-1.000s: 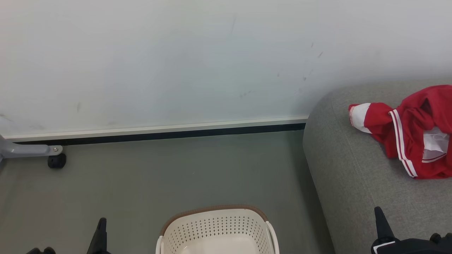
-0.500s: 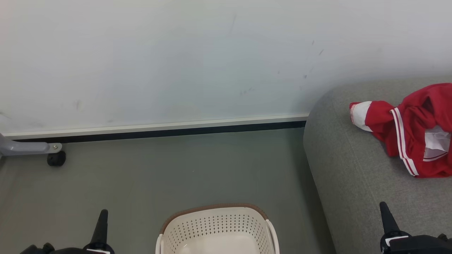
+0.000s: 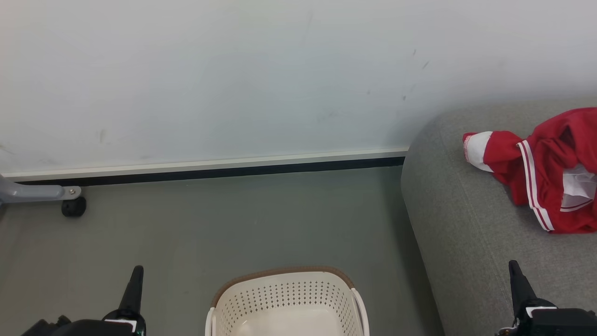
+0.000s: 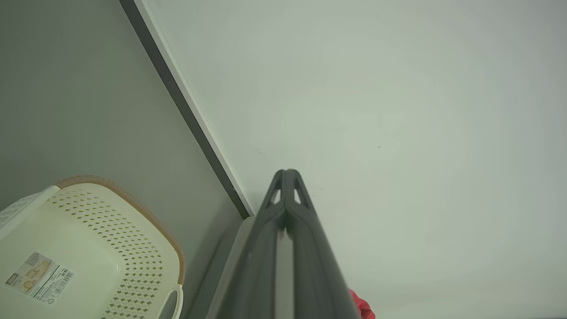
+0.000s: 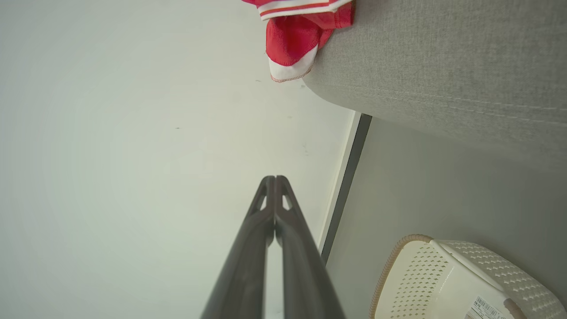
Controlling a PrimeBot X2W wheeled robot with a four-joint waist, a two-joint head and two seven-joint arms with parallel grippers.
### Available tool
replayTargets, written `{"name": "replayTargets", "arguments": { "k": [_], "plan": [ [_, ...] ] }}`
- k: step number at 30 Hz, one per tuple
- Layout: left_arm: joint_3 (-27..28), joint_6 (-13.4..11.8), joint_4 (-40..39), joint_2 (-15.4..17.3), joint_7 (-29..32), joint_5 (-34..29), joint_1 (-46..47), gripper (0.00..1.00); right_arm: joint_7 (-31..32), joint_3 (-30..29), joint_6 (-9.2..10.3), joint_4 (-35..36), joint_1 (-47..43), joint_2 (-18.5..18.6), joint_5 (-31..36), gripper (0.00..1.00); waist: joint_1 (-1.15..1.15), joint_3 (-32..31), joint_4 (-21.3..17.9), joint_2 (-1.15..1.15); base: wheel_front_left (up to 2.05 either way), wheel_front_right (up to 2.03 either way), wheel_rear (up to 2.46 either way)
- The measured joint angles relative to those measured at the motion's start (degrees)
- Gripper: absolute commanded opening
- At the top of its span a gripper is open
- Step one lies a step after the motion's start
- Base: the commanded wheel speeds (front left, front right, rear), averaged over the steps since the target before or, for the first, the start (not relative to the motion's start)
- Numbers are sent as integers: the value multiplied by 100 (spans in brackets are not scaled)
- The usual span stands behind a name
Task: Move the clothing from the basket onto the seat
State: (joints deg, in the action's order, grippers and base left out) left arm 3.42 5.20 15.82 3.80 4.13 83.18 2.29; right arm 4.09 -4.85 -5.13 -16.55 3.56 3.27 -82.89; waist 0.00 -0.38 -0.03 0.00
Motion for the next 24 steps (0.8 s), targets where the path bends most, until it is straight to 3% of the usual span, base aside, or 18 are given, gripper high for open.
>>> {"name": "replayTargets", "arguments": {
  "k": [14, 24],
  "plan": [
    [175, 146, 98, -125, 238, 770, 204, 0, 232, -272, -166, -55, 135, -66, -845, 0, 0, 49, 2, 0, 0, 0, 0],
    [182, 187, 104, -133, 238, 850, 229, 0, 241, -280, -178, -57, 172, -71, -854, 0, 0, 49, 3, 0, 0, 0, 0]
  ]
}}
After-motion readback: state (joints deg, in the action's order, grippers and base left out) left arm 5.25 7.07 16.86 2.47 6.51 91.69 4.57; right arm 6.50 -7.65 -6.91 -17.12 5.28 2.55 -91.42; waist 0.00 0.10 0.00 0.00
